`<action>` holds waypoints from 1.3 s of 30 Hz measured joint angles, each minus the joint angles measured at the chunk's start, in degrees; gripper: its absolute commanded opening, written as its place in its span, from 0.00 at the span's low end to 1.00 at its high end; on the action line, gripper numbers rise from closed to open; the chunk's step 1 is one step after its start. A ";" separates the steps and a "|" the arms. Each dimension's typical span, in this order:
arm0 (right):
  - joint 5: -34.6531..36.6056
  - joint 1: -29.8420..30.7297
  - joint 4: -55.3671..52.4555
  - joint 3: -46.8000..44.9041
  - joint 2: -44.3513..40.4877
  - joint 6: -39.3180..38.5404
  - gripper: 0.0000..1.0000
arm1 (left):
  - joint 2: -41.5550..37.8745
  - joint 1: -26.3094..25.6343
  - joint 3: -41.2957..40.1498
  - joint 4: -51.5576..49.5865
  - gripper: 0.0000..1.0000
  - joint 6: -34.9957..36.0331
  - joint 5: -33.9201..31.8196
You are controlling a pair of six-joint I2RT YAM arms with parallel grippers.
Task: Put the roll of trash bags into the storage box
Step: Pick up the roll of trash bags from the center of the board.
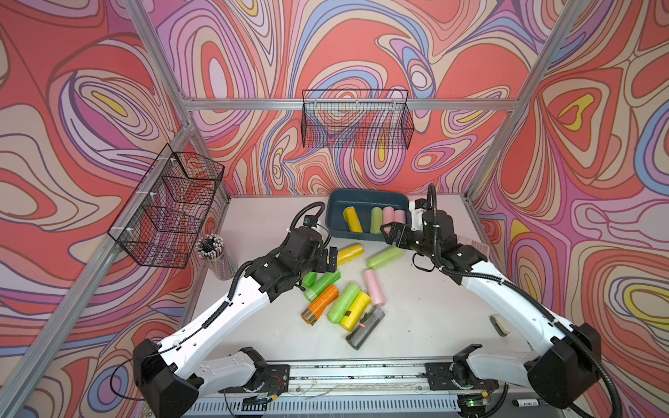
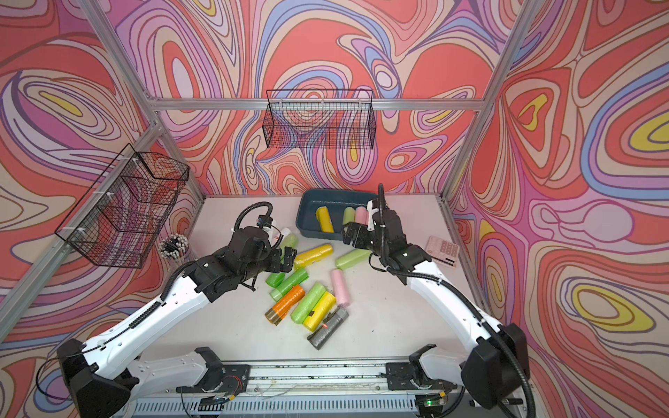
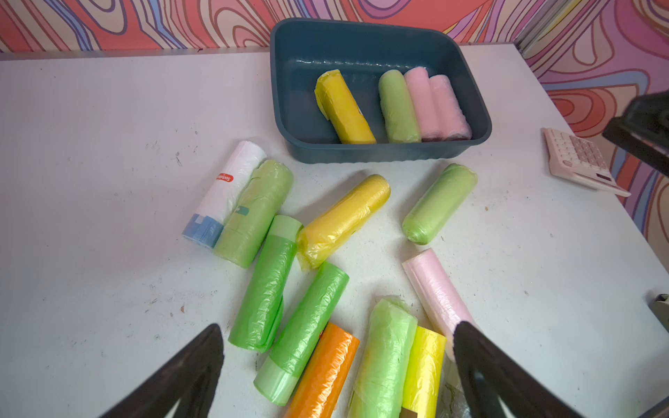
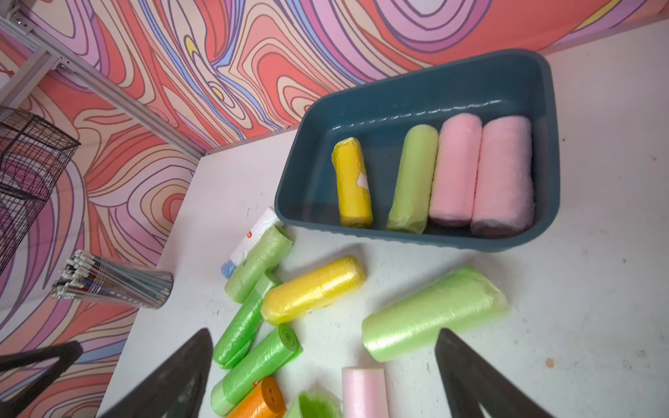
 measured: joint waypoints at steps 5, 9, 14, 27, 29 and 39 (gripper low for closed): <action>-0.87 -0.02 -0.50 -5.75 -4.09 1.29 0.98 | -0.26 0.00 -2.05 -0.24 1.00 -0.07 1.38; -0.50 -0.02 -1.38 -10.36 -5.68 2.10 0.95 | 0.61 0.00 -2.97 -0.07 1.00 -0.55 4.92; -1.46 0.00 -1.68 -15.76 -3.52 3.65 0.79 | 2.19 0.00 -4.11 1.99 1.00 -1.51 9.86; -7.89 3.98 6.71 -24.24 1.86 8.57 0.65 | 3.72 0.00 -5.05 4.87 1.00 -2.38 14.69; -7.85 5.27 7.96 -24.22 2.71 9.09 0.64 | 3.72 0.00 -5.07 5.05 1.00 -2.38 14.71; -5.01 11.85 9.40 -19.76 14.01 10.05 0.58 | 3.69 0.00 -5.68 5.57 1.00 -2.34 14.69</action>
